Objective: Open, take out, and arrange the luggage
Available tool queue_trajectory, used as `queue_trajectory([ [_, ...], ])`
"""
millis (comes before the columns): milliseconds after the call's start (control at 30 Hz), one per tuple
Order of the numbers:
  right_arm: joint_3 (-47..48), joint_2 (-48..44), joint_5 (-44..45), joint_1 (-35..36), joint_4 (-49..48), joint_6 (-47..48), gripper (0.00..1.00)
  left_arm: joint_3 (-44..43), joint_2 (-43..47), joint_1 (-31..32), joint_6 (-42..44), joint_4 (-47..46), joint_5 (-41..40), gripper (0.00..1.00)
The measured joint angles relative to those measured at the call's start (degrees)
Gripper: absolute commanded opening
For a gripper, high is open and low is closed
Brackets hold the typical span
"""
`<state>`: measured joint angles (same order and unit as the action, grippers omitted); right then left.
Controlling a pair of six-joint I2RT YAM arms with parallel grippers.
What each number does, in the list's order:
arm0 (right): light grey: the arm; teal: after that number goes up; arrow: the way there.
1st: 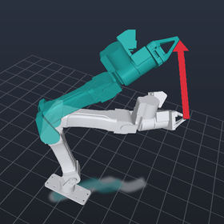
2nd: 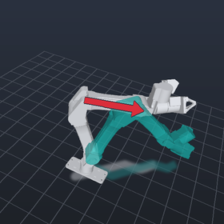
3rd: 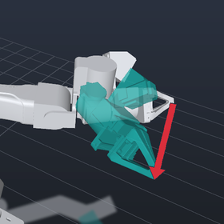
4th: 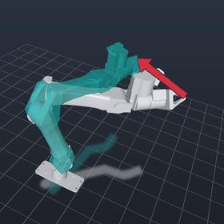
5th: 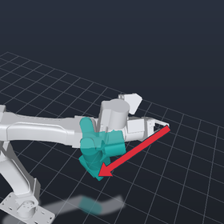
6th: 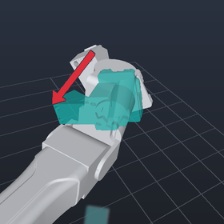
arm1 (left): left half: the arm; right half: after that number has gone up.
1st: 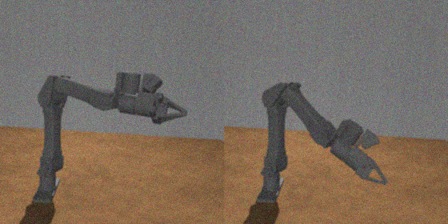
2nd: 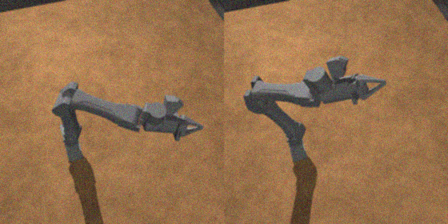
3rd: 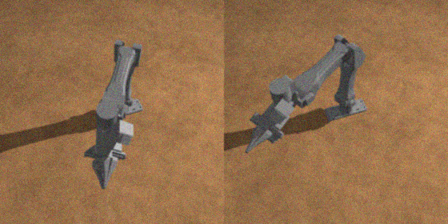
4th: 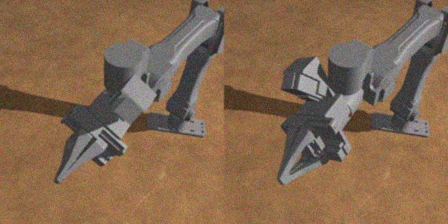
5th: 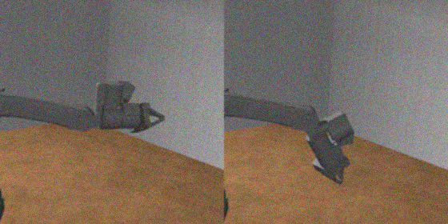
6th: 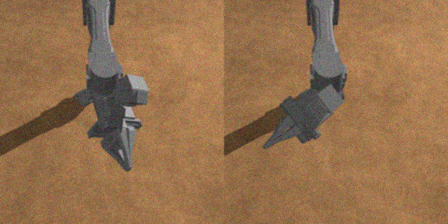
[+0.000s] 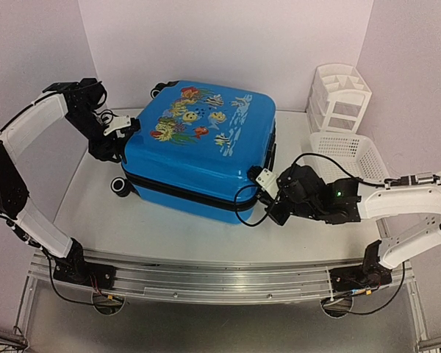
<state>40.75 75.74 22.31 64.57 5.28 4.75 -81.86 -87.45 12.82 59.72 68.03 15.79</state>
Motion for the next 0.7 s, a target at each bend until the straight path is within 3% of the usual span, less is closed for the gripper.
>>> queue_trajectory([
  [433, 2.8, -1.7, -0.4, 2.4, 8.8, 1.9, 0.0, 0.2, 0.4, 1.0, -0.2, 0.8, 0.1, 0.0],
  [600, 3.2, -2.2, -4.5, 3.6, 9.8, 0.9, 0.07, 0.2, 0.4, 1.4, -1.4, 0.7, 0.9, 0.0],
  [700, 3.5, -2.0, -6.6, 3.3, 10.0, -0.4, 0.02, 0.2, 0.4, 1.4, -1.6, 0.8, 1.0, 0.0],
])
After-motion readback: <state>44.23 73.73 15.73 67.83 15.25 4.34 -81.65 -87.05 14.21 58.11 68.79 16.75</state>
